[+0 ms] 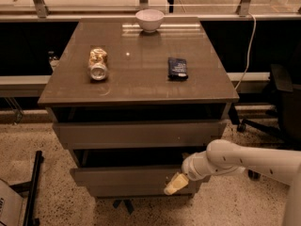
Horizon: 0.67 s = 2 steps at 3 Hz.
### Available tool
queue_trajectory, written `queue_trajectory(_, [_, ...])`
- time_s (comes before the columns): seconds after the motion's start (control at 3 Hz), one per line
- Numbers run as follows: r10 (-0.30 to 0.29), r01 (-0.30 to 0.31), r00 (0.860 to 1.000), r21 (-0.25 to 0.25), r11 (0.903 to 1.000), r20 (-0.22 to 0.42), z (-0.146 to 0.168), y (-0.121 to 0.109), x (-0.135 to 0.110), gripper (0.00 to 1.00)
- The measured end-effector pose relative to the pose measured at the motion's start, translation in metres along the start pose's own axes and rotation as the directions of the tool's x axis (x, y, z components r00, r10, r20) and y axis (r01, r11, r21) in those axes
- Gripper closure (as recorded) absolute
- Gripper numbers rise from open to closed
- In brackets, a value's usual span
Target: Open middle drawer
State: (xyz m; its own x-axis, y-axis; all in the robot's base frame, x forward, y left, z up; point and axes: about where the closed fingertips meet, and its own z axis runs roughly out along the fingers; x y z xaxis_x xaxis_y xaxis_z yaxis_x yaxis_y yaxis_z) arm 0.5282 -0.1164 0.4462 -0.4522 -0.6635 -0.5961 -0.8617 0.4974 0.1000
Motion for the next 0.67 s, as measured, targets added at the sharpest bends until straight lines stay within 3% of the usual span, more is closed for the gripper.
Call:
queue_trajectory(0.33, [-0.036, 0.036, 0.996, 0.002, 0.9994, -0.076, 0.006, 0.002, 0.006, 0.25])
queue_trajectory(0.67, [-0.079, 0.076, 0.987, -0.022, 0.9968, -0.140, 0.018, 0.003, 0.019, 0.56])
